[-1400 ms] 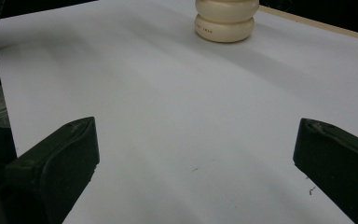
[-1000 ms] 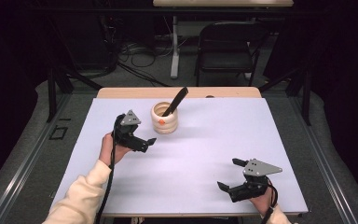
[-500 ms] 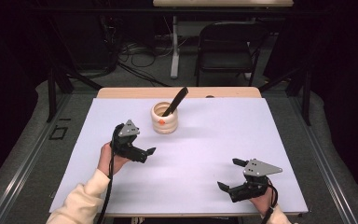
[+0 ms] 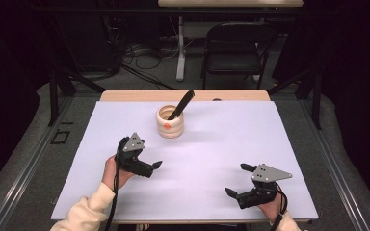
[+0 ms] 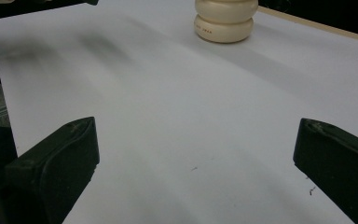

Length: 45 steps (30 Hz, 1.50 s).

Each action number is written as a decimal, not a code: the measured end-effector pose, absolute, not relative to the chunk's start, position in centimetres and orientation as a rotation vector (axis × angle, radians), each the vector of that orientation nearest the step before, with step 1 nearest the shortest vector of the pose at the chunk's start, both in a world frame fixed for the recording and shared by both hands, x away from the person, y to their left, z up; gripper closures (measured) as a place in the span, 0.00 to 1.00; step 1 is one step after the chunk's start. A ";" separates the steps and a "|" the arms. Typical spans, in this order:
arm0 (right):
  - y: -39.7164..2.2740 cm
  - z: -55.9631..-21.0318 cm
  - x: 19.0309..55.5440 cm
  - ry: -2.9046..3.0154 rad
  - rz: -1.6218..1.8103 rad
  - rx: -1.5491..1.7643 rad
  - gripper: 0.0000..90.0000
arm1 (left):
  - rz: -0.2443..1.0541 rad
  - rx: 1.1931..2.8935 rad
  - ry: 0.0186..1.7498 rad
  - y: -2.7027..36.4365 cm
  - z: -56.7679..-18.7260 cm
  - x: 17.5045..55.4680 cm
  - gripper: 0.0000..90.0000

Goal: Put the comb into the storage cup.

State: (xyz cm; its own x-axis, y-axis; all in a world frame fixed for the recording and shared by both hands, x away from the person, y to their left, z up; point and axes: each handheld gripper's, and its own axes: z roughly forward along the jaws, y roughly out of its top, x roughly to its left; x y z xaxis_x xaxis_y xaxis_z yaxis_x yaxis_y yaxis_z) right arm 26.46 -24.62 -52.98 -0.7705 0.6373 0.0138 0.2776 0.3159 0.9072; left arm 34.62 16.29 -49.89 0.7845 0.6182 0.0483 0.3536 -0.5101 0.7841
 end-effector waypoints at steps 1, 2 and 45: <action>-24.6 -53.0 26.4 2.242 1.436 0.817 0.00 | 0.412 2.151 0.713 16.3 -49.9 34.5 0.00; -24.6 -53.0 26.4 2.241 1.437 0.818 0.00 | 0.411 2.149 0.714 16.3 -50.0 34.3 0.00; -24.6 -53.0 26.5 2.243 1.436 0.826 0.00 | 0.437 2.078 0.781 20.6 -51.8 28.3 0.00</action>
State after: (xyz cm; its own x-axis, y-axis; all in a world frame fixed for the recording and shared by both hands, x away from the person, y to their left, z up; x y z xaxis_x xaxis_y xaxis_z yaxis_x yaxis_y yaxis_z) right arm 26.45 -24.57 -52.98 -0.7683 0.6399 0.0173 0.2838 0.3162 0.9052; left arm 28.30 20.57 -51.79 0.7439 0.6679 0.0243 0.3706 -0.4425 0.8166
